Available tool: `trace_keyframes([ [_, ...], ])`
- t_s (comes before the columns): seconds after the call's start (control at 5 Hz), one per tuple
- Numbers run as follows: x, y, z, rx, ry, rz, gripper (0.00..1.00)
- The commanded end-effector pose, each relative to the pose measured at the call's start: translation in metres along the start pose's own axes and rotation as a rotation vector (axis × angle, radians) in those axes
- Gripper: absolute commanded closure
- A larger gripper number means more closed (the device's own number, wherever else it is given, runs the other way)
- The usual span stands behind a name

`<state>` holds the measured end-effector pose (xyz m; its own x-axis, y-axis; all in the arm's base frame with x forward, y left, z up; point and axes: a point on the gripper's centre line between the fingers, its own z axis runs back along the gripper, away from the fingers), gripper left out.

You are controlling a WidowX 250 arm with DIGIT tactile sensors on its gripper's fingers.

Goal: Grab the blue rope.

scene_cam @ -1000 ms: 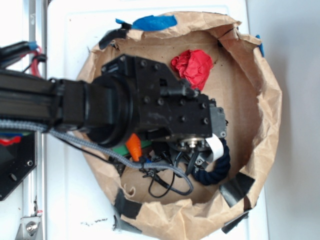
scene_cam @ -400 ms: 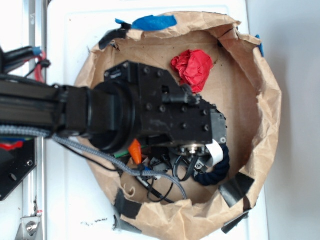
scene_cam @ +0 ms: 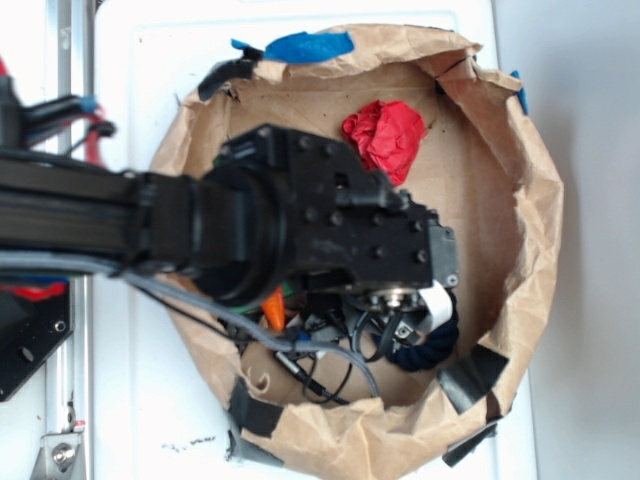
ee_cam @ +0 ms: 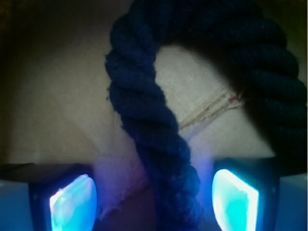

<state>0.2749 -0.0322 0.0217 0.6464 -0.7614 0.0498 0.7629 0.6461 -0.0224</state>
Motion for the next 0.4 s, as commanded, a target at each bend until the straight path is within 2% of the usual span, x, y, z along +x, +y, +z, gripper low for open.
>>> trace_keyframes([
  [0.0,0.0097,-0.0106,-0.0079,0.012,0.002,-0.039,0.0],
  [0.2,0.0083,-0.0092,-0.0079,-0.003,-0.012,-0.021,1.0],
])
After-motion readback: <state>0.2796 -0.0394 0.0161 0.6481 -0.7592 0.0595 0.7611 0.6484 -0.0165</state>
